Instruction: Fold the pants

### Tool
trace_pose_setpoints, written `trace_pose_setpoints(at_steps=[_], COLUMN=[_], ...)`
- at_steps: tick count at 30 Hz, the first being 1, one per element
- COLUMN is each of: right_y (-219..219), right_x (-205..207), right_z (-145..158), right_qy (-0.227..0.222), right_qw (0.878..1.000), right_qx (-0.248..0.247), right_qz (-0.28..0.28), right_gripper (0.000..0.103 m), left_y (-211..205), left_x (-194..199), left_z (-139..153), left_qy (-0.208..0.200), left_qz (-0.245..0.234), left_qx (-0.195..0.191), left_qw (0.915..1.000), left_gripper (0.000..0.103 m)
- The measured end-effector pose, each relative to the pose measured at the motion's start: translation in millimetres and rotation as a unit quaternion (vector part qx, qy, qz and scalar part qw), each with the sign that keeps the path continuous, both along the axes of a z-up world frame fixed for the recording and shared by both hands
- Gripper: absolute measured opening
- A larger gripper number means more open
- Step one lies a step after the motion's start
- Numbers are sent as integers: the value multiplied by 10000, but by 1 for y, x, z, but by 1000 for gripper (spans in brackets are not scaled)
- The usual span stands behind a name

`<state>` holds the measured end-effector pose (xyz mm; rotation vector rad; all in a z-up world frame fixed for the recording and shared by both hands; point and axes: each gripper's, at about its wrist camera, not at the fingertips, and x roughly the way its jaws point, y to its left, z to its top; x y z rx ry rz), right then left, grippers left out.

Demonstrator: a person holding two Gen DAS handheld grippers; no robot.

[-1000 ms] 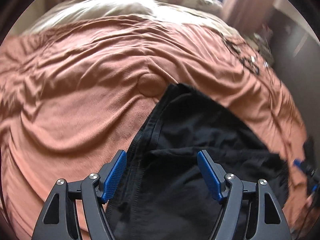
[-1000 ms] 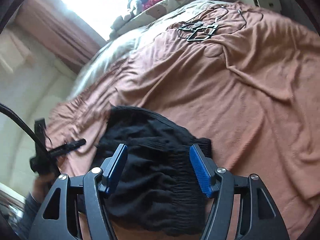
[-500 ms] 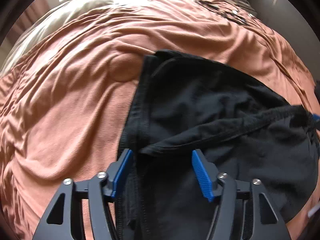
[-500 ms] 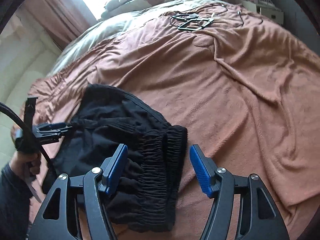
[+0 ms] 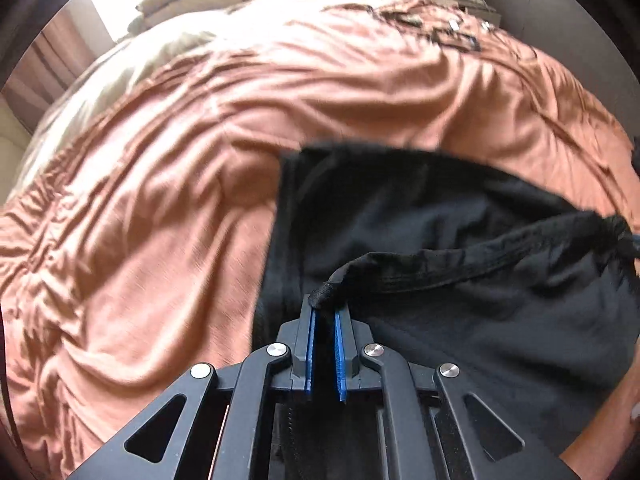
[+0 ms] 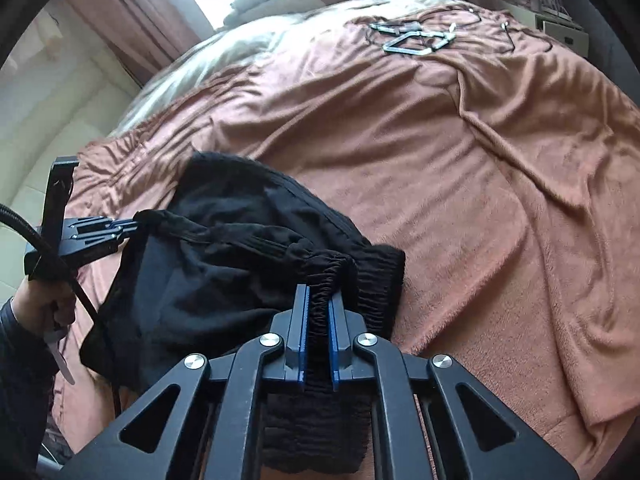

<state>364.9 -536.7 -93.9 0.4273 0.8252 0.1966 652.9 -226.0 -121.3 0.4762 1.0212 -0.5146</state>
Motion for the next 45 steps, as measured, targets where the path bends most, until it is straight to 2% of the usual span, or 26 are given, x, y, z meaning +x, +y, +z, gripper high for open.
trace_pose_setpoints(at_steps=[5, 10, 15, 26, 28, 29, 30, 32, 34, 38, 45], right_y=[-13, -32, -41, -38, -35, -33, -32, -34, -37, -47, -63], right_x=[-6, -6, -2, 18, 23, 25, 23, 19, 13, 1, -6], right_z=[-2, -12, -22, -29, -28, -29, -29, -28, -24, -25, -48], right_qy=[-153, -256, -277, -367, -261, -106, -70, -114, -207, -173, 283], right_qw=[9989, 9956, 9923, 9901, 9913, 9921, 9917, 9904, 9901, 9881, 9806], right_qx=[421, 812, 1059, 1082, 918, 739, 731, 902, 981, 1290, 1835], right_qz=[-150, -390, -585, -819, -910, -1007, -1051, -1041, -978, -821, -623], right_gripper=[4, 4, 4, 4, 9, 18, 26, 68, 71, 71, 71], left_y=[-14, -32, -46, -62, -65, -66, -64, -55, -45, -25, 12], left_x=[13, 27, 41, 80, 87, 89, 90, 89, 84, 70, 42], left_z=[22, 23, 12, -19, -28, -31, -32, -24, -14, 4, 23], left_qy=[-165, -347, -379, -384, -251, -233, -266, -329, -346, -306, -197], left_qz=[202, 239, 355, 782, 847, 901, 1011, 1175, 1221, 1180, 1234], left_qx=[-96, 50, 64, 106, 169, 275, 366, 252, 48, -49, -137], left_qw=[9996, 9991, 9986, 9961, 9959, 9953, 9938, 9922, 9919, 9925, 9921], left_gripper=[9, 9, 9, 9, 17, 24, 36, 67, 80, 80, 80])
